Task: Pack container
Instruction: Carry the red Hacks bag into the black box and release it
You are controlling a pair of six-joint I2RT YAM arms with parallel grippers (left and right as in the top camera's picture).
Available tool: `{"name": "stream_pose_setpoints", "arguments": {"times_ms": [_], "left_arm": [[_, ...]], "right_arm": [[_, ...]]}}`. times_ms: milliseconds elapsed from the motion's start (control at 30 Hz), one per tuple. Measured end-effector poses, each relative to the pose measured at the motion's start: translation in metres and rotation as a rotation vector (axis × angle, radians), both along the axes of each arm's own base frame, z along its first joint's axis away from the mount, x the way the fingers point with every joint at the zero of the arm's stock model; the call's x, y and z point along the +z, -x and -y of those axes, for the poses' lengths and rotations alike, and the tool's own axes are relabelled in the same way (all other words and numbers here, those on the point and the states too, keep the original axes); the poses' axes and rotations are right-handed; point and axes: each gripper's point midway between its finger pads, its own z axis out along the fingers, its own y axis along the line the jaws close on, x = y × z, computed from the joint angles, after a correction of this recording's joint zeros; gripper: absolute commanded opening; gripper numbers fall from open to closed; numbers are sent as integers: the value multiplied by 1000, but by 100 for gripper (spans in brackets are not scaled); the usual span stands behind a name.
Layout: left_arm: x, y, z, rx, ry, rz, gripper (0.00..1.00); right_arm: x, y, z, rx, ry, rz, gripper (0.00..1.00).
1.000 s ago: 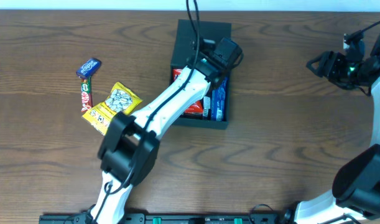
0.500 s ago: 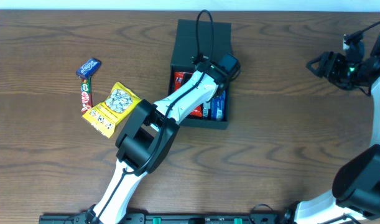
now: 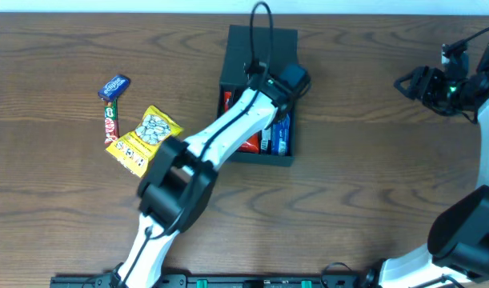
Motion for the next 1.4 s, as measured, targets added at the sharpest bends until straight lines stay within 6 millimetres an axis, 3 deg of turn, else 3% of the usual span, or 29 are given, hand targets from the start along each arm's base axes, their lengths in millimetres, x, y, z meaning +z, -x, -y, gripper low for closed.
{"name": "stream_pose_setpoints", "arguments": {"times_ms": [67, 167, 333, 633, 767, 1400], "left_arm": [[21, 4, 12, -22, 83, 16, 6], [25, 11, 26, -57, 148, -13, 6], [-3, 23, 43, -108, 171, -112, 6], [-49, 31, 48, -168, 129, -232, 6], [-60, 33, 54, -204, 142, -272, 6], [-61, 26, 30, -170, 108, -290, 6]], "right_arm": [[0, 0, 0, 0, 0, 0, 69], [0, 0, 0, 0, 0, 0, 69], [0, 0, 0, 3, 2, 1, 69], [0, 1, 0, 7, 3, -2, 69], [-1, 2, -1, 9, 1, -7, 69], [-3, 5, -2, 9, -5, -23, 69]]}}
